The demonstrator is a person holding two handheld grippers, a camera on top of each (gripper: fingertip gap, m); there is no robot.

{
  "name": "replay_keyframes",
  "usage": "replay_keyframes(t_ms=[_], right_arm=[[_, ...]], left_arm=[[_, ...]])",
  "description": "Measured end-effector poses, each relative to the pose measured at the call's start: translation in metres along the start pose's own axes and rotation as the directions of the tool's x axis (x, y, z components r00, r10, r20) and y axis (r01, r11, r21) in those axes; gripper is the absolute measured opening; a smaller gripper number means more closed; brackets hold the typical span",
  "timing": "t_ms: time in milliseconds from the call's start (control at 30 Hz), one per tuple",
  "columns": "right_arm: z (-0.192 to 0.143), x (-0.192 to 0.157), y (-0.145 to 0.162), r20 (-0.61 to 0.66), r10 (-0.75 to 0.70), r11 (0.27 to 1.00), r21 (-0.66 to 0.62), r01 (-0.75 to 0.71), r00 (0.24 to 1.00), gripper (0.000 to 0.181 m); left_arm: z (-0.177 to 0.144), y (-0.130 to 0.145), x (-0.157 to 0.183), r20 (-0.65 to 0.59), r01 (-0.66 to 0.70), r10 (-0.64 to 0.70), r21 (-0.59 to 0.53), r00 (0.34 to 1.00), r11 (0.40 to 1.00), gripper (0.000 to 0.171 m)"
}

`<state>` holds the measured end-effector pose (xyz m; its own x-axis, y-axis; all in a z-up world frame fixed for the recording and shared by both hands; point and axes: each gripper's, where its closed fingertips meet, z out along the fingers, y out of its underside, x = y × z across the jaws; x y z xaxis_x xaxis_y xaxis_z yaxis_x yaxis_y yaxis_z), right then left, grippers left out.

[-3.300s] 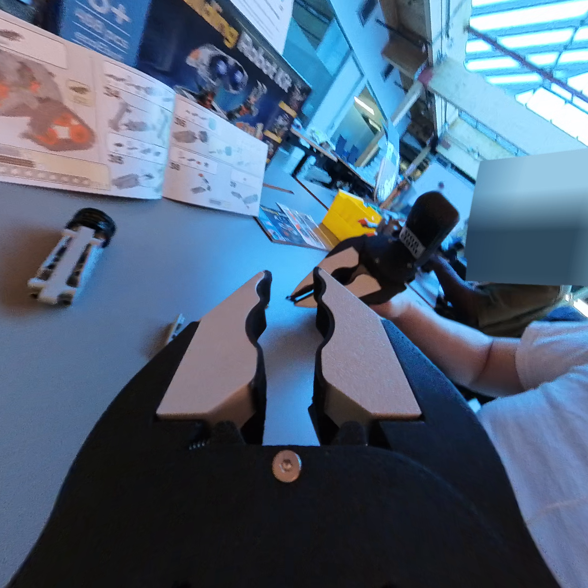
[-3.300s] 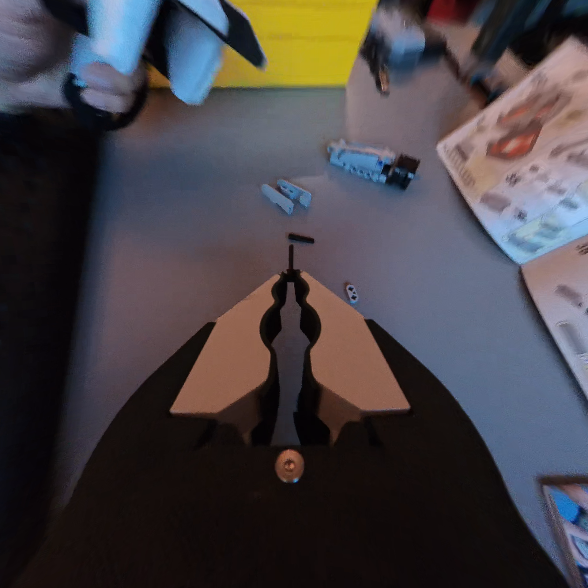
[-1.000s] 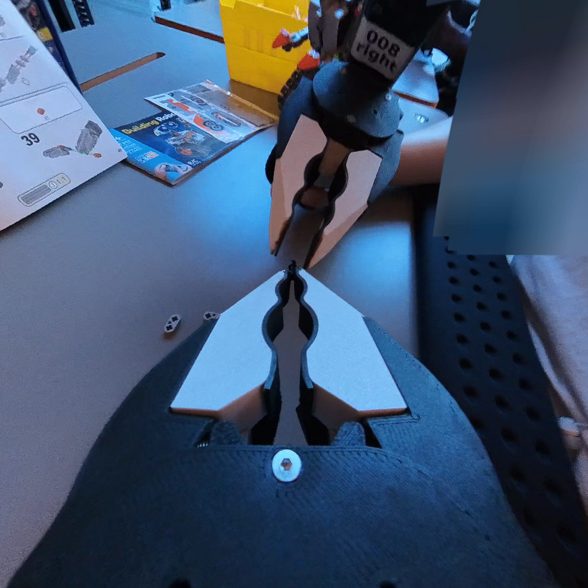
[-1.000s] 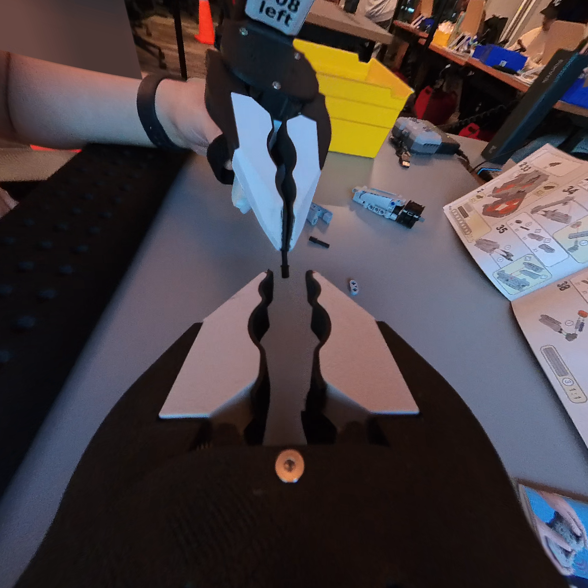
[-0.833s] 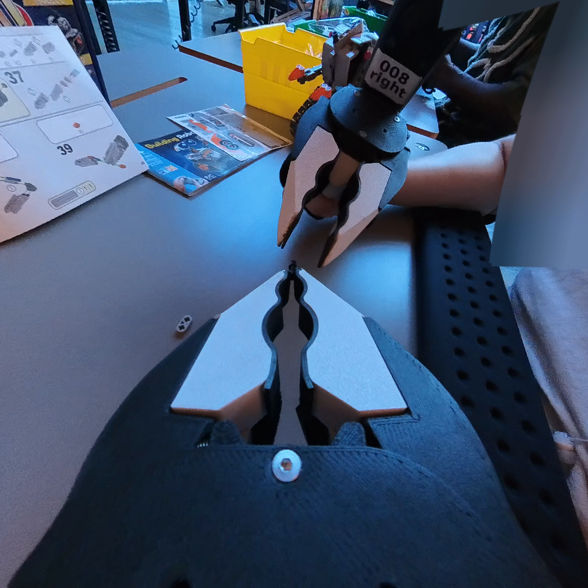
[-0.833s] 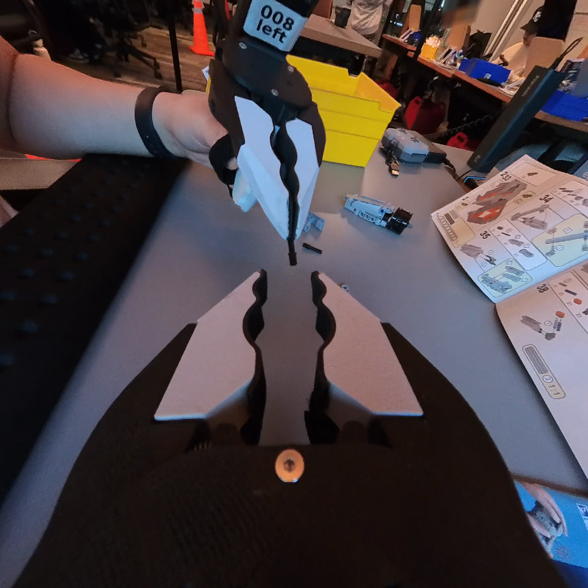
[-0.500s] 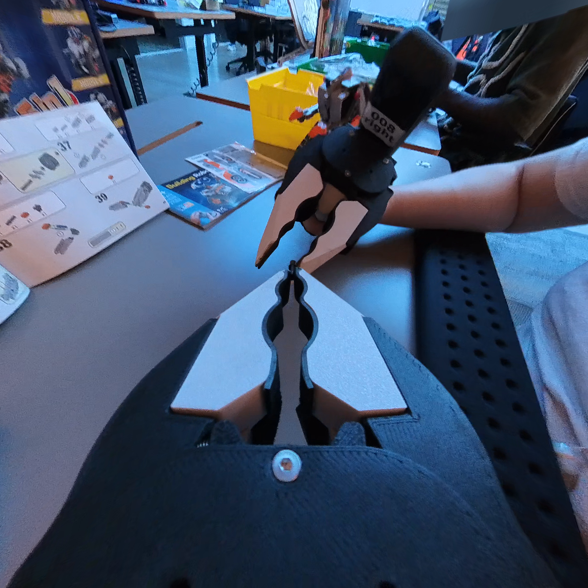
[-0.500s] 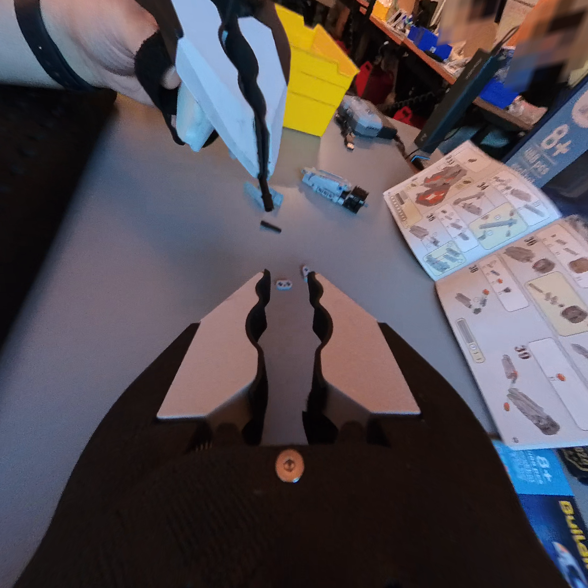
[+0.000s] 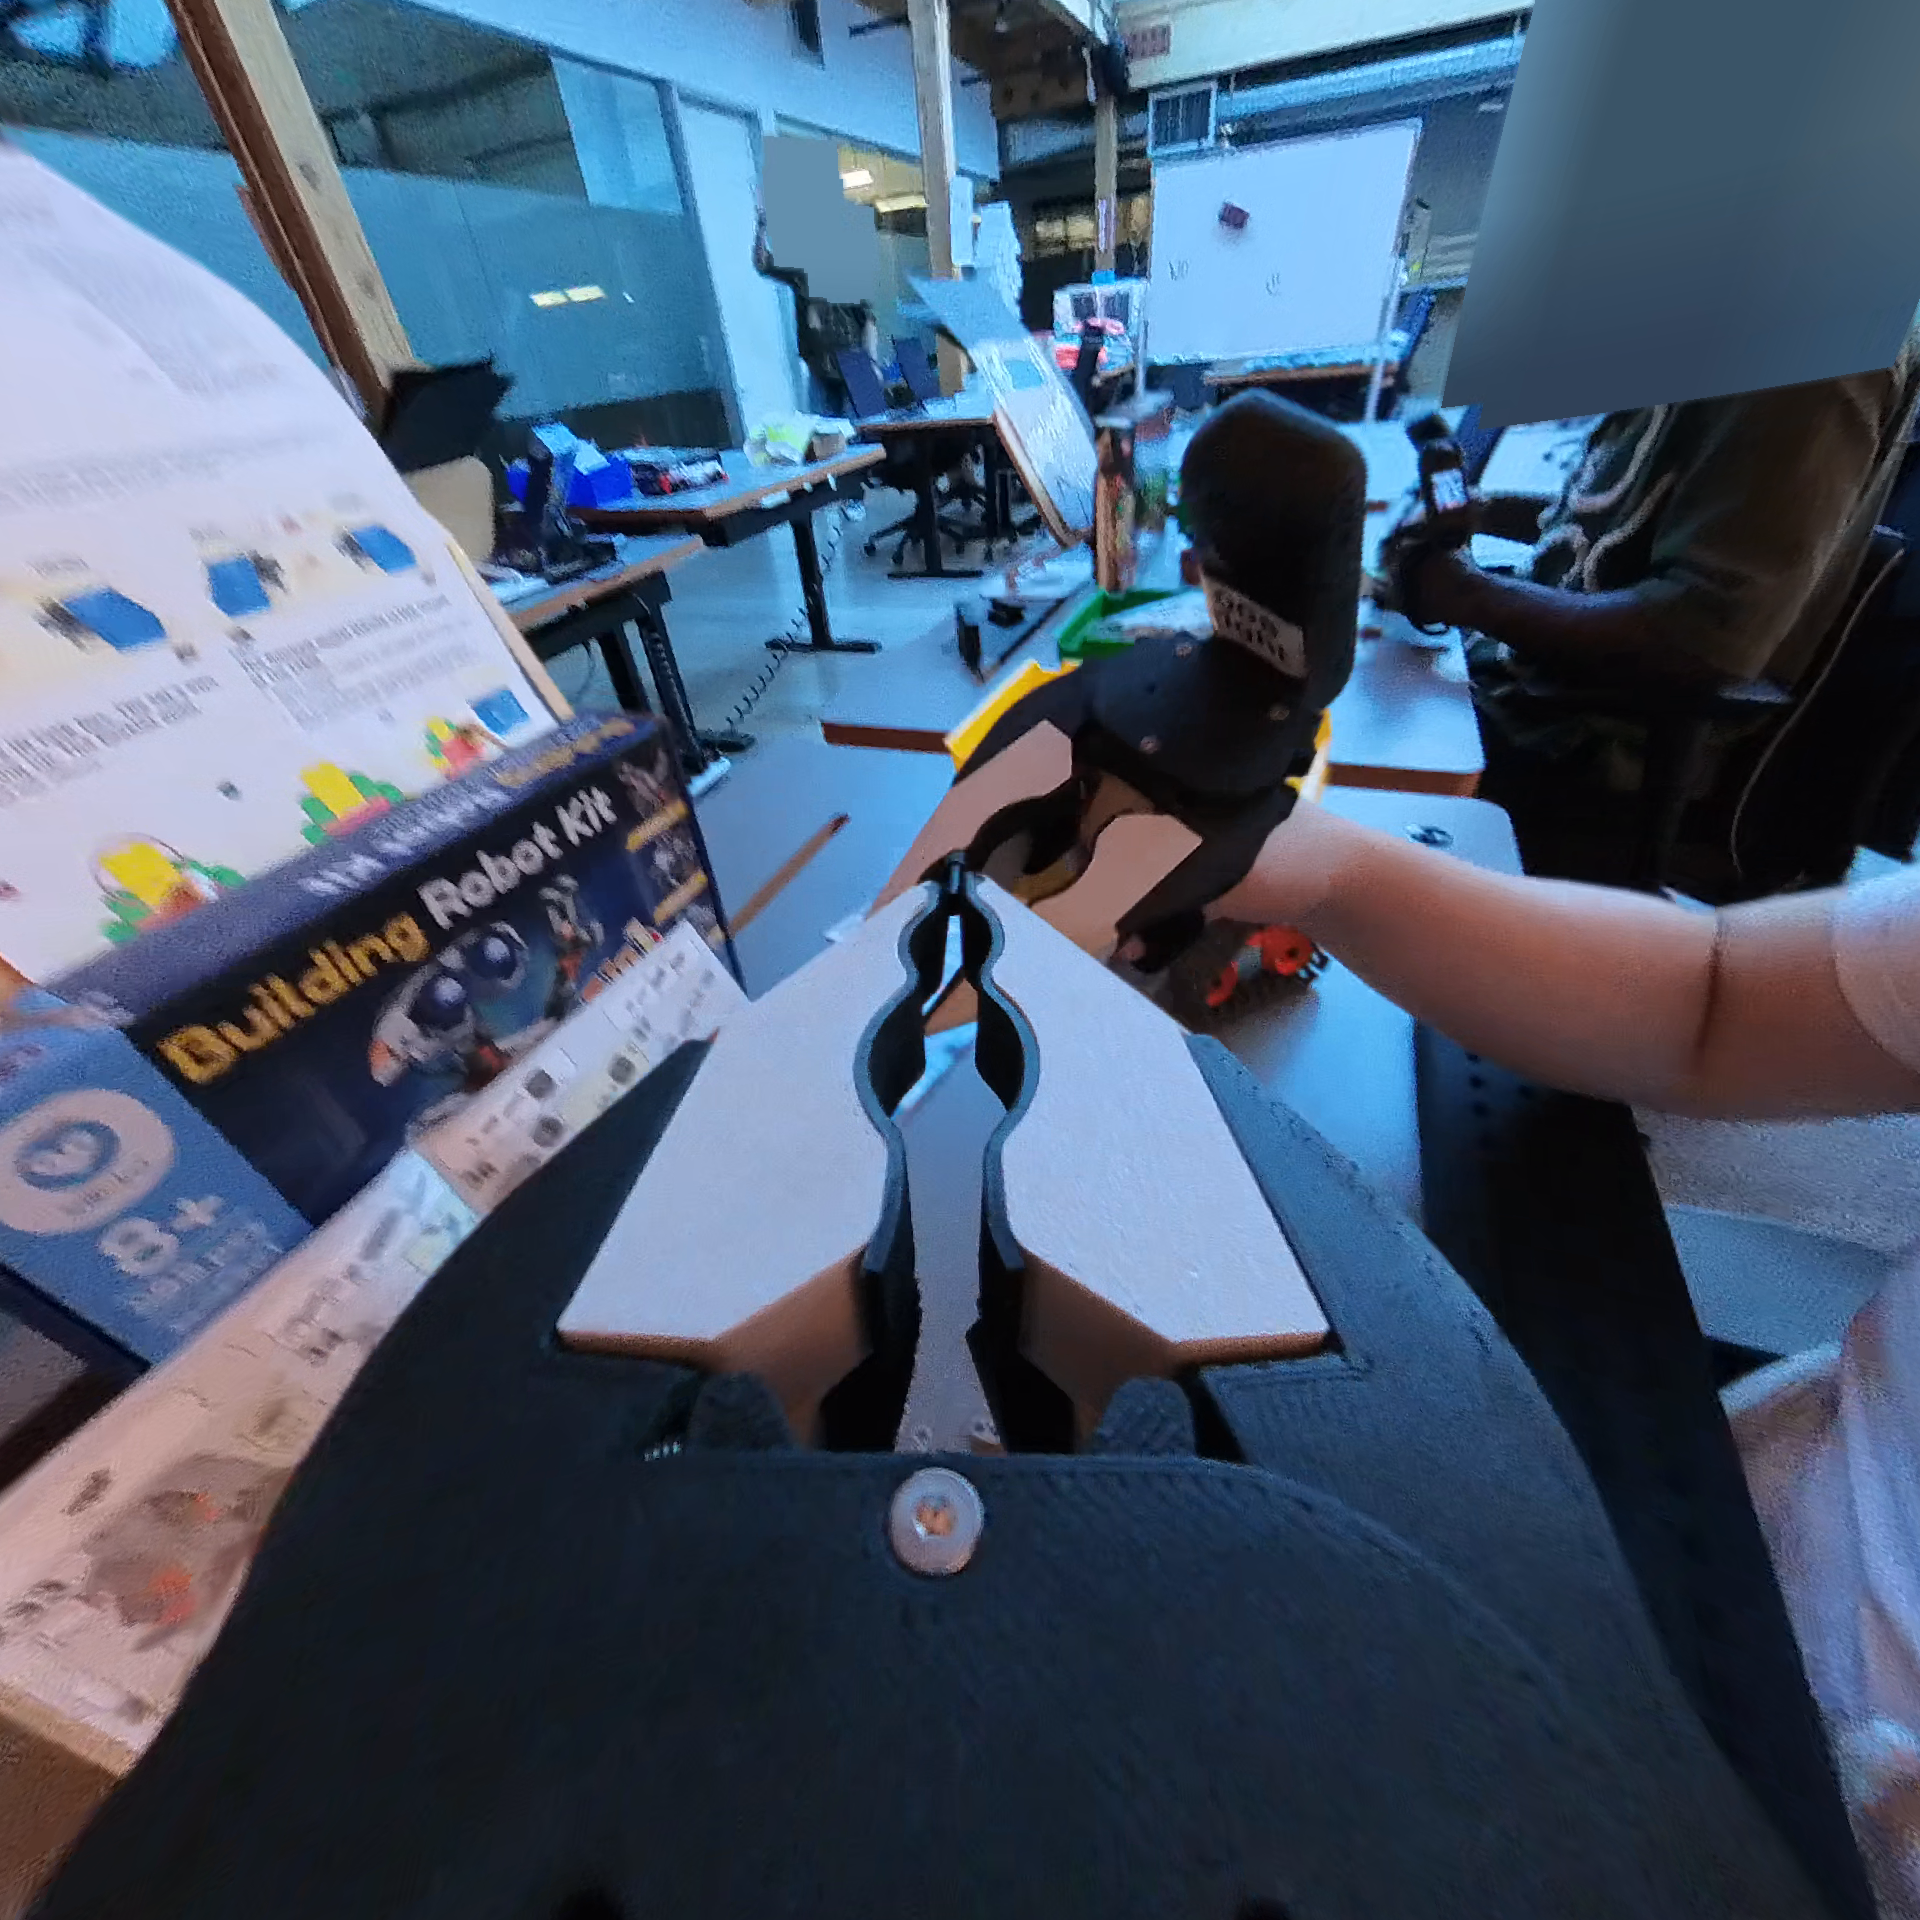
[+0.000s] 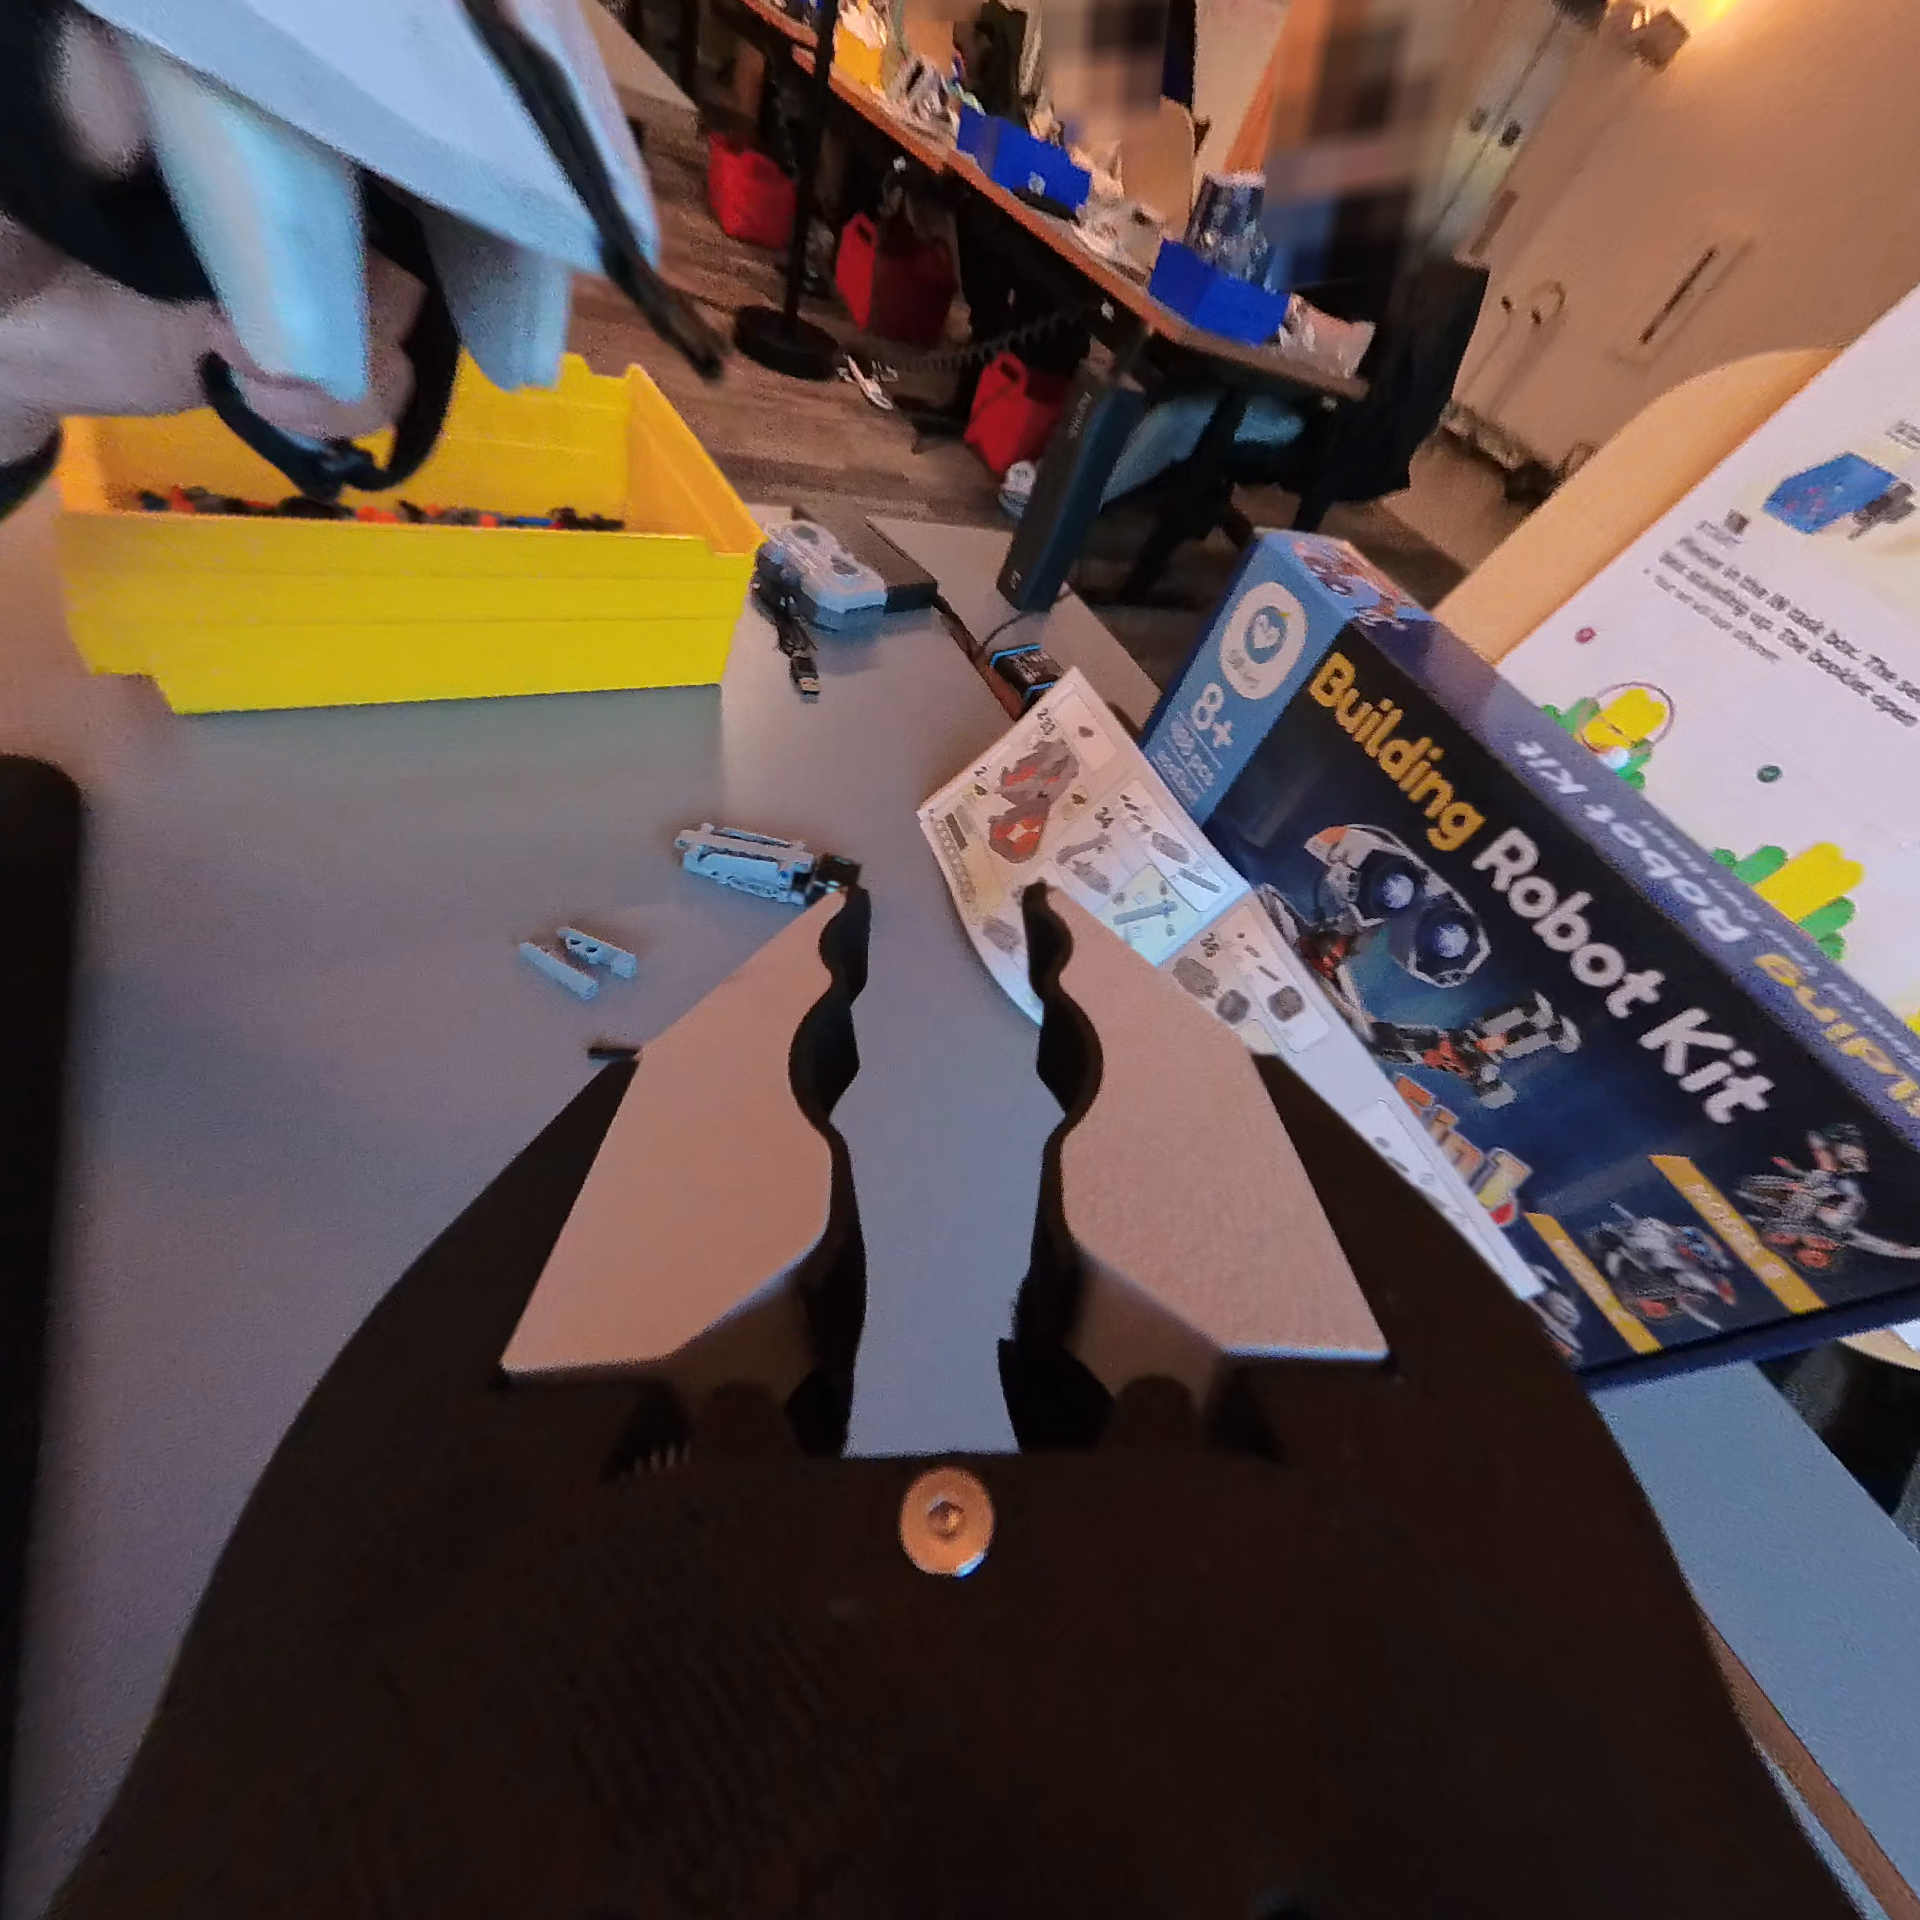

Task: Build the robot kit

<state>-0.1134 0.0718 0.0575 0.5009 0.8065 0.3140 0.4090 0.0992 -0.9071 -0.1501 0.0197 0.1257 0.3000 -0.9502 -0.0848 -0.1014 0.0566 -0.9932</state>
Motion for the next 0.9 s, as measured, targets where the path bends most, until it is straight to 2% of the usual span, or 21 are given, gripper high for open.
replay_keyframes(t_ms=[100,167,200,267,333,367,467,633,733,900], right_arm=[[-0.001,0.028,-0.008,-0.041,0.024,0.997,-0.069,-0.027,0.999,0.038],[-0.004,0.045,0.000,-0.070,0.044,0.989,-0.138,-0.053,0.997,0.044],[-0.007,0.052,0.005,-0.089,0.060,0.986,-0.152,-0.073,0.994,0.044],[-0.012,0.057,0.005,-0.099,0.089,0.990,-0.101,-0.099,0.991,0.044],[-0.019,0.053,0.000,-0.051,0.075,0.995,-0.056,-0.078,0.996,0.044],[-0.023,0.051,-0.004,-0.039,0.050,0.998,-0.026,-0.051,0.998,0.044],[-0.040,0.044,-0.021,0.014,-0.006,0.997,0.074,0.004,1.000,0.041],[-0.064,0.034,-0.039,0.183,0.065,0.969,0.222,-0.106,0.981,0.031],[-0.077,0.029,-0.044,0.300,0.124,0.942,0.264,-0.207,0.946,0.024],[-0.081,0.021,-0.057,0.460,0.198,0.881,0.302,-0.363,0.865,0.023]], left_arm=[[-0.005,-0.029,-0.016,0.051,-0.023,0.021,0.030,0.998,0.999,0.000],[-0.005,-0.041,-0.024,0.056,-0.001,-0.001,0.044,0.998,0.999,0.000],[-0.004,-0.042,-0.027,0.039,0.020,-0.021,0.038,0.999,0.999,0.000],[-0.001,-0.035,-0.033,0.021,0.066,-0.066,0.029,0.998,0.997,0.000],[0.006,-0.030,-0.036,-0.030,0.116,-0.114,0.074,0.993,0.990,0.000],[0.011,-0.027,-0.032,-0.097,0.163,-0.155,0.077,0.983,0.984,0.000],[0.023,-0.017,-0.025,-0.245,0.309,-0.294,0.025,0.924,0.951,0.000],[0.041,-0.016,-0.006,-0.390,0.372,-0.334,0.025,0.858,0.928,0.000],[0.050,-0.008,-0.002,-0.374,0.355,-0.326,0.010,0.868,0.935,0.000],[0.058,-0.002,0.005,-0.385,0.316,-0.294,-0.007,0.875,0.949,0.000]])
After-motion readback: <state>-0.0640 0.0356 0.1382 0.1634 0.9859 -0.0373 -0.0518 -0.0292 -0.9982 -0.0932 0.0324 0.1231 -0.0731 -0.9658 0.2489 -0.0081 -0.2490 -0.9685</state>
